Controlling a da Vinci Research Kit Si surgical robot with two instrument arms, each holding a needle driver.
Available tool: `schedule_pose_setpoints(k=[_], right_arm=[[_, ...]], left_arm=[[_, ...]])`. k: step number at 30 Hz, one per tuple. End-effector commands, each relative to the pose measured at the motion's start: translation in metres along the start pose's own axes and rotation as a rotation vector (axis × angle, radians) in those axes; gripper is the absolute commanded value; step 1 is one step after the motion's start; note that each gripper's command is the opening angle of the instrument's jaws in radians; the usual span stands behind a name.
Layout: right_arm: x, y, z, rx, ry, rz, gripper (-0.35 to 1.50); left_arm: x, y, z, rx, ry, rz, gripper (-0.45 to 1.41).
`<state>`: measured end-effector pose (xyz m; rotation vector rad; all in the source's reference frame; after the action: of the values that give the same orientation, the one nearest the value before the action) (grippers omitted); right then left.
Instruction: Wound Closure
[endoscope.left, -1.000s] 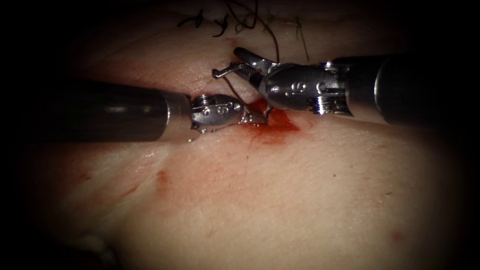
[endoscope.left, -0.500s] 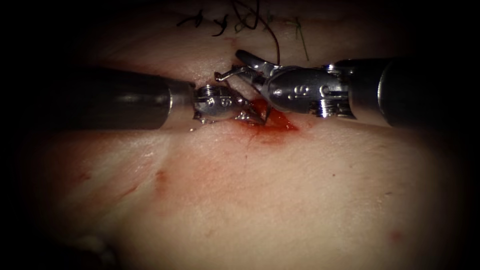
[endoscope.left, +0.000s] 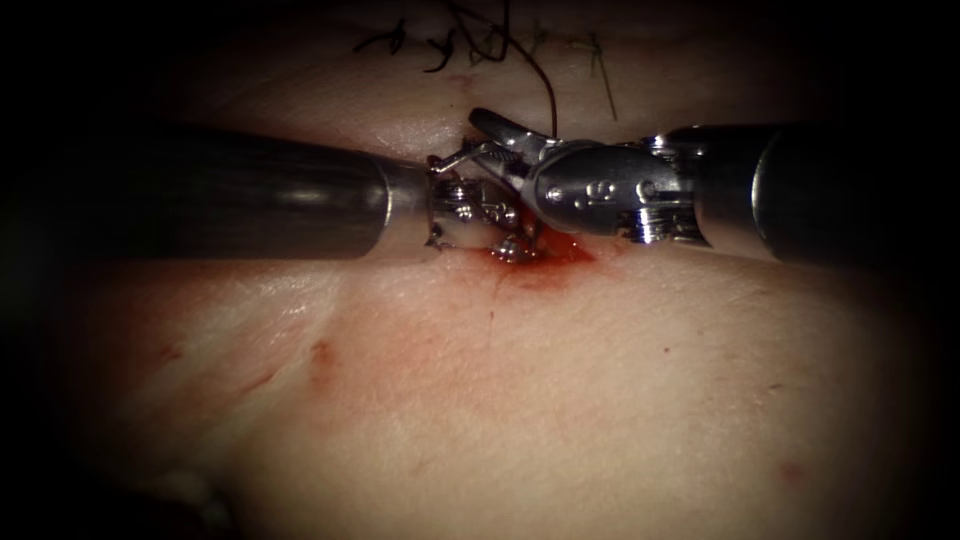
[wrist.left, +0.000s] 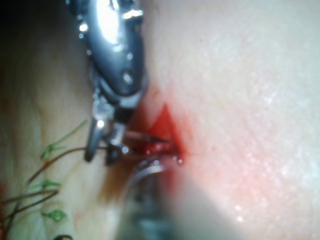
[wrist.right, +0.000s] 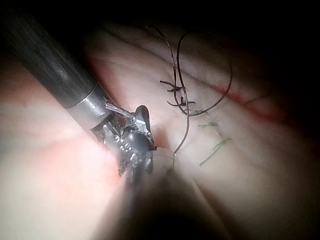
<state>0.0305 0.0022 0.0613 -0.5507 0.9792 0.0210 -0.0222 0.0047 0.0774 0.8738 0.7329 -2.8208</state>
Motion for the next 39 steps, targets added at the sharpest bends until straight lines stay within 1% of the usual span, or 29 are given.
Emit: schedule_pose_setpoints(k=[1,6,8,12,16,18,19,20,22,27,31,35,39], right_arm=[[-0.0001,-0.0006,0.0007,0.0,0.002,0.0,-0.35],[-0.0006,-0.0014,0.0012,-0.004,0.004,-0.015,-0.35],[-0.0008,-0.0025,0.0013,-0.005,0.011,-0.031,-0.35],[-0.0007,-0.0031,0.0012,-0.022,0.02,-0.062,-0.35],[-0.0001,-0.0036,0.0015,-0.028,0.026,-0.072,-0.35],[0.0001,-0.0039,0.0017,-0.029,0.023,-0.05,-0.35],[0.0001,-0.0044,0.002,-0.033,0.021,-0.006,-0.35],[0.0001,-0.0047,0.0021,-0.034,0.02,0.004,-0.35],[-0.0001,-0.005,0.0025,-0.034,0.015,0.035,-0.35],[-0.0006,-0.0047,0.0025,-0.053,0.025,0.067,-0.35],[-0.0014,-0.0049,0.0021,-0.1,0.025,0.103,-0.35],[-0.0024,-0.0053,0.0016,-0.097,0.017,0.093,-0.35],[-0.003,-0.0049,0.0012,-0.098,0.007,0.092,-0.35]], left_arm=[[-0.0001,0.0001,0.0004,-0.005,-0.001,0.003,0.42],[-0.0009,0.0008,-0.0006,-0.017,0.0,0.015,0.39],[-0.001,0.001,-0.0006,-0.018,0.0,0.016,0.37],[-0.0008,0.0009,-0.0005,-0.017,-0.003,0.013,0.37],[-0.0007,0.0006,-0.0006,-0.011,0.014,0.014,0.36],[-0.0006,0.0006,-0.0007,-0.011,0.018,0.014,0.36],[-0.0007,0.0005,-0.0011,-0.01,0.028,0.015,0.34],[-0.0007,0.0004,-0.0013,-0.007,0.03,0.015,0.34],[-0.0007,0.0003,-0.0018,0.009,0.035,0.016,0.29],[-0.0009,0.0004,-0.0027,0.021,0.046,0.025,0.27],[-0.0014,0.0009,-0.0035,0.03,0.053,0.021,0.26],[-0.0017,0.0013,-0.0036,0.032,0.054,0.019,0.27],[-0.0016,0.0012,-0.0035,0.033,0.054,0.018,0.27]])
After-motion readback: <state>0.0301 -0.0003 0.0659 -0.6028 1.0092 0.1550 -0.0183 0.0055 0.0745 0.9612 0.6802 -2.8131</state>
